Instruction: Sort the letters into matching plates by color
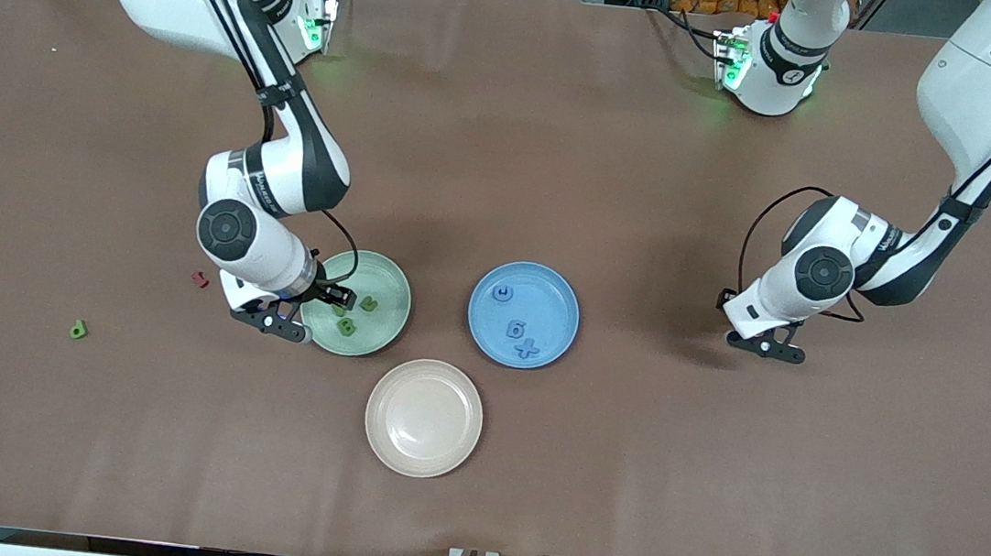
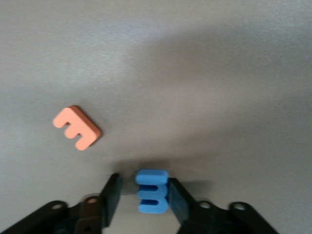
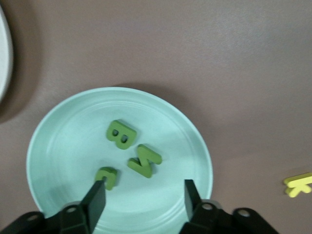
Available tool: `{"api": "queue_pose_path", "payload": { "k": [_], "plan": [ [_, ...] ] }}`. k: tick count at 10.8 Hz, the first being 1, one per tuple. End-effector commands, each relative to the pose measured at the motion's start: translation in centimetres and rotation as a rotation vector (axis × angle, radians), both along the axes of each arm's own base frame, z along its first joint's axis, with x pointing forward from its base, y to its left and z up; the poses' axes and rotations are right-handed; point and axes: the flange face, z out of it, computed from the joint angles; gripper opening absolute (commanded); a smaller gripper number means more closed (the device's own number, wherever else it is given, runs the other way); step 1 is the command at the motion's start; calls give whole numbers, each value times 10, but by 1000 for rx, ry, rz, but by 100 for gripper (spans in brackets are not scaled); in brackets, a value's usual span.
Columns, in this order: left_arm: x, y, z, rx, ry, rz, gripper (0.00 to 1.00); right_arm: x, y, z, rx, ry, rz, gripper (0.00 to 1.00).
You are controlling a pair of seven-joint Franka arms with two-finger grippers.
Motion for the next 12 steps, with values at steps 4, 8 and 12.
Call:
{"api": "queue_pose_path", "payload": {
  "k": [4,8,12],
  "plan": [
    [6,-20,14,-49,-23,43,0,20,-67,22,14,30,82,100],
    [31,-73,60,-128,-110,68,0,39,-175,24,26,13,88,100],
    [31,-157,84,-211,-132,143,0,46,-275,30,18,-16,105,100]
  ]
}}
